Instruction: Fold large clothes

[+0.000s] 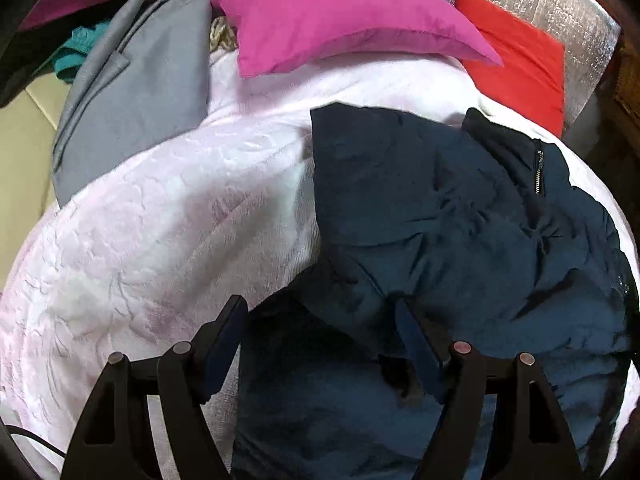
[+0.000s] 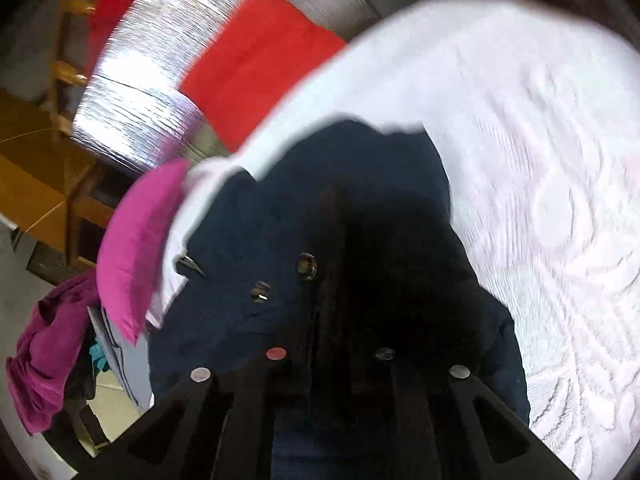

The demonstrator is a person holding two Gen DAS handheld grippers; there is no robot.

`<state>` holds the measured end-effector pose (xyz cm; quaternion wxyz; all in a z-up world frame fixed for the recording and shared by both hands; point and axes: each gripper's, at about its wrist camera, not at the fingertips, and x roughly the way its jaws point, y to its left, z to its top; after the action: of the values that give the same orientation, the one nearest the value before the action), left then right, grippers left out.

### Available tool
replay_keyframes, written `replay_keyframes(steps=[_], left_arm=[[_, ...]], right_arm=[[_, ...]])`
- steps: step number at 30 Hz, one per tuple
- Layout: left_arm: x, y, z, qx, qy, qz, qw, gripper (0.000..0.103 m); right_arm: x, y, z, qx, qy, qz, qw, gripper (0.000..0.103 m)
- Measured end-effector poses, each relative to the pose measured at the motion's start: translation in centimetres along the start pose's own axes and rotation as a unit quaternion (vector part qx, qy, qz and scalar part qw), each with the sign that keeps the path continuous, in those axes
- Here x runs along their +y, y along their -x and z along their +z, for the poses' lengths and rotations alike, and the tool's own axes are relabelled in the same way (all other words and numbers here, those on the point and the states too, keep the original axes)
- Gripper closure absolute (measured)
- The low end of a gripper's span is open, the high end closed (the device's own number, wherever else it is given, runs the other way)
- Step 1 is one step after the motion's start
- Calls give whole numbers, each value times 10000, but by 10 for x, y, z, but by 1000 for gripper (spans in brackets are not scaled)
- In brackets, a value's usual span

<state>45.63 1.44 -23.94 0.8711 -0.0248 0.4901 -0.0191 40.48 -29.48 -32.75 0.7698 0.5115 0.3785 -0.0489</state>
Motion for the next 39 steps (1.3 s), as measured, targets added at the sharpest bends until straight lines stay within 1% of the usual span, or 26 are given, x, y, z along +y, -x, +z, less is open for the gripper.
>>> replay_keyframes(steps=[1, 2, 4, 5, 6, 7, 9, 11, 14, 15, 16, 18, 20, 21, 23, 25, 26, 27, 28, 29, 31, 32, 34, 35, 37, 39], left_arm=[[2, 2, 1, -36, 28, -33, 10000, 26], [6, 6, 2, -93, 103, -93, 9999, 26], [11, 13, 5, -198, 260, -223, 9992, 26], [14, 16, 6, -256, 336, -326, 9986, 26], [16, 18, 7, -310, 404, -441, 9977, 26], [16, 18, 9, -333, 447, -506, 9972, 26], [20, 16, 10, -321, 560, -692, 9955, 26], [19, 10, 10, -230, 573, -778, 9951, 26], [10, -6, 9, 23, 448, -660, 9968, 26], [8, -10, 7, 73, 405, -600, 9973, 26], [5, -13, 7, 96, 362, -509, 9980, 26], [1, -11, 6, 42, 313, -441, 9985, 26], [-1, -8, 8, -27, 300, -457, 9985, 26], [-1, -8, 9, -35, 310, -459, 9985, 26], [0, -11, 10, 29, 325, -425, 9986, 26], [1, -15, 10, 136, 381, -375, 9985, 26], [1, -15, 10, 152, 394, -370, 9984, 26], [2, -14, 10, 157, 389, -373, 9984, 26], [2, -12, 10, 169, 388, -371, 9984, 26], [3, -9, 10, 165, 404, -354, 9984, 26], [6, 1, 8, 89, 423, -352, 9984, 26], [7, 8, 8, 42, 428, -388, 9983, 26], [7, 20, 6, -12, 460, -556, 9974, 26], [7, 26, 5, -39, 480, -689, 9965, 26], [4, 35, 1, -38, 483, -955, 9942, 26], [-1, 41, -6, 28, 469, -1226, 9913, 26]], right_arm=[[0, 5, 2, -7, -23, 120, 9999, 85], [3, 15, 4, -129, 63, 248, 9996, 85], [6, 41, 10, -563, 253, 221, 9978, 71], [2, 47, 11, -667, 263, 198, 9972, 46], [-3, 56, 13, -808, 265, 197, 9962, 22], [-8, 61, 16, -899, 288, 168, 9954, 20], [-14, 58, 21, -805, 276, 14, 9964, 20], [-19, 45, 25, -572, 222, 17, 9981, 20], [-32, 23, 25, -113, 155, -19, 9998, 20], [-34, 15, 24, 62, 130, 50, 9999, 23], [-33, 8, 22, 163, 141, 93, 9997, 28], [-28, 2, 17, 181, 378, -48, 9991, 59], [-13, 3, 13, 44, 655, -133, 9978, 72], [-2, 10, 11, -109, 821, -131, 9965, 75], [16, 19, 8, -368, 1094, -141, 9932, 76], [24, 22, 5, -530, 1263, -322, 9900, 76], [20, 17, 6, -470, 1233, -437, 9903, 77], [11, 7, 7, -298, 1103, -608, 9916, 76], [2, 0, 8, -139, 958, -677, 9930, 76], [-7, -4, 9, -22, 754, -615, 9953, 73], [-8, 7, 12, -12, 476, -429, 9979, 69], [-8, 15, 14, -67, 441, -437, 9981, 68], [-2, 38, 13, -397, 442, -423, 9973, 56], [-2, 48, 11, -552, 460, -421, 9965, 47], [3, 65, 5, -730, 515, -291, 9956, 46], [8, 77, -4, -705, 541, -30, 9960, 46]])
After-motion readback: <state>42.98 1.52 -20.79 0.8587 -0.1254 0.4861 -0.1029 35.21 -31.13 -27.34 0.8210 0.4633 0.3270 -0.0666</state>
